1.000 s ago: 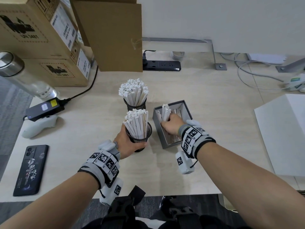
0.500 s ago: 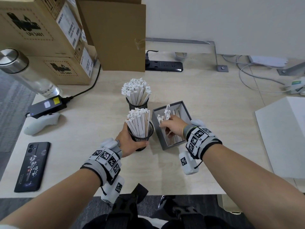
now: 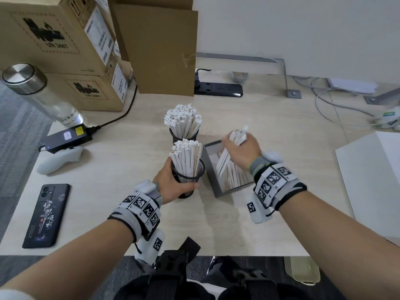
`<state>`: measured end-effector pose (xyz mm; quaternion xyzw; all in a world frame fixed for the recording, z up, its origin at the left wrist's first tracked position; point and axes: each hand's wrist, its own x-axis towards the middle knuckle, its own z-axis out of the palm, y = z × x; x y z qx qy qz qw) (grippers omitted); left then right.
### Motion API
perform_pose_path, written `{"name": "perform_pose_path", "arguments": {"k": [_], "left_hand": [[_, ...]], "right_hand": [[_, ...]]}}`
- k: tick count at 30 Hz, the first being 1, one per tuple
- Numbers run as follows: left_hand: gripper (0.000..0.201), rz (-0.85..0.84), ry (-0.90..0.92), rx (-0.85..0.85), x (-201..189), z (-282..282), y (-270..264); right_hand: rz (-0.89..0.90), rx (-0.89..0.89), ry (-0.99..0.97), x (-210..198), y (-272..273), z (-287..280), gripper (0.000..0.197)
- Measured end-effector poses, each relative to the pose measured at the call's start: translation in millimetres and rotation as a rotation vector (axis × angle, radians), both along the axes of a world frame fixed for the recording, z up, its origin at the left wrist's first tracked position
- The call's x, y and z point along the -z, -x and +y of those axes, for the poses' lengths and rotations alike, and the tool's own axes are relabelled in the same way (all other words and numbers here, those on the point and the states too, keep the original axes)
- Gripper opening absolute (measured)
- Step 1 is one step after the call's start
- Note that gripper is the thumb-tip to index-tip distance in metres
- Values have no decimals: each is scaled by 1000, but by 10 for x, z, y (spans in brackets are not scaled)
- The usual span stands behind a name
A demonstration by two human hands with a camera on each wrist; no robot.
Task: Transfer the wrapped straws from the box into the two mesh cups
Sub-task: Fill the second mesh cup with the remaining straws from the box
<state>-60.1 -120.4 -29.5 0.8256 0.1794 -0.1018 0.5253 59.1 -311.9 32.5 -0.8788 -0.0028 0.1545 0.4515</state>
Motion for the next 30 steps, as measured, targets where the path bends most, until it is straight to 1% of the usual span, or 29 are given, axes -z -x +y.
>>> {"name": "perform_pose_path", "arguments": {"k": [3,5,7,9,13,16,20,22,24,25,26,28,30], "left_hand": [[90,2,1,14,-27,17,-22],[89,1,-7,14,-49,6,-40],[90,-10,8,16,-70,-18,-59],[90,-34,30,18,-109,-50,-74],[85,-105,37,14,-181,-106,-120],[82,-130,54,-1,-201,-112,-128],[82,-135,73,-34,-180,-66,-102],[84,-127,80,-45,-149,-30,-88],[87,-120,90,-41,-134,-14,-86],[88,-119,93,-37,-131,-9,-84],[89,-118,95,-33,-126,-8,-85],[88,-116,91,-21,-119,-18,-84],[87,-116,91,-14,-116,-30,-93]], "right_hand": [[-39,153,-220,-283,-120,71,19],[-37,179,-370,-452,-122,163,15],[-20,159,-410,-530,-85,252,14],[6,123,-362,-488,-29,334,15],[55,-28,-73,-270,127,441,23],[94,-118,-58,-148,233,485,23],[142,-124,-65,-126,206,485,40],[43,-116,-84,-169,186,499,48],[-116,-64,-53,-226,172,504,43],[-193,-34,-29,-229,159,496,44],[-264,-20,-17,-238,151,481,50],[-363,-77,-37,-200,139,453,65],[-424,-234,13,-133,127,446,72]]}}
